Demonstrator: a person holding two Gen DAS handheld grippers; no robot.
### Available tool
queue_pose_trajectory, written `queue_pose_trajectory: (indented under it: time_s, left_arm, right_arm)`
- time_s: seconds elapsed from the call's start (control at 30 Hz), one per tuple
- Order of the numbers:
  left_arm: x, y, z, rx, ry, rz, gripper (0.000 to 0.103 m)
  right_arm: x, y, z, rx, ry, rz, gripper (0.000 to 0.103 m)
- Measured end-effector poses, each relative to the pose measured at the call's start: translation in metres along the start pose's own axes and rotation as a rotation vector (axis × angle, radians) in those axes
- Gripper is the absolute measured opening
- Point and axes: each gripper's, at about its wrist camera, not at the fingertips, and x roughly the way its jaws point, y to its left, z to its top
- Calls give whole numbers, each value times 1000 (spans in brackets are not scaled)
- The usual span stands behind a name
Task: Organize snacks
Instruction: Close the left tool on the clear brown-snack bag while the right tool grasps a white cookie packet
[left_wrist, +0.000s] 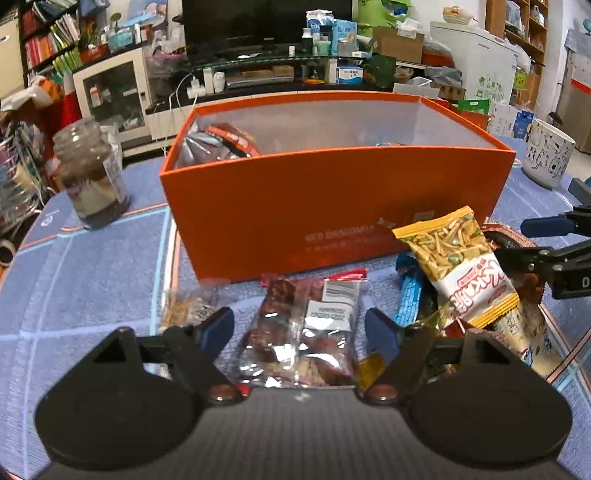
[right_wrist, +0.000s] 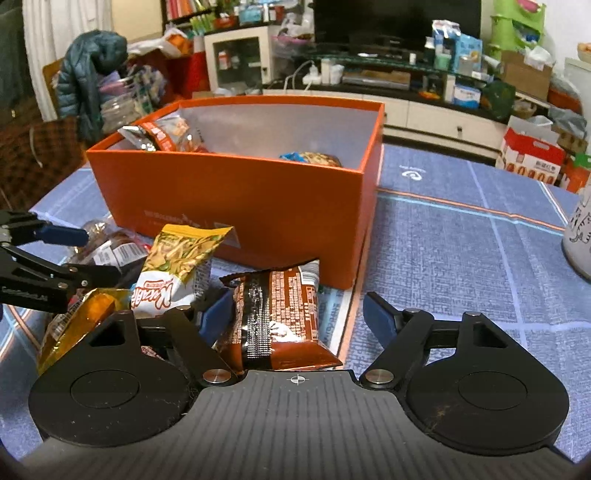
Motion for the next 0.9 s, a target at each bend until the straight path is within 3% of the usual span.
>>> queue_pose_trajectory:
  time_s: [0.17,0.23,0.37,0.43,0.57,0.73,0.83,0.9]
  left_arm:
    - [7,-8,2,-9,6,27,65]
    - [8,-10,3,-14,7,32,64]
    - [8,-10,3,-12,9,36,62]
    - [8,-12,3,-7,7,40,62]
    - [8,-12,3,-3,4,50,65]
    - [7,-10,2,19,-3,63,66]
    - [7,-11,1,47,-9,51,63]
    - [5,-12,0,54,-13,33,63]
  right_arm:
    - [-11,0,-1,-12,-38,-26,72]
    - [-26,6,1,-43,-77,-15,72]
    - [-44,28,-13,-254,-101,58,73]
    - [-44,31,-22,-339,-37,58,73]
    - [-44,21,-27,-169,83,91,71]
    - [-41,18,-28,82,78,41,72]
    - [-27,31,-31,60,91,-6,72]
    - [-18,31,-33,94,113,33,65]
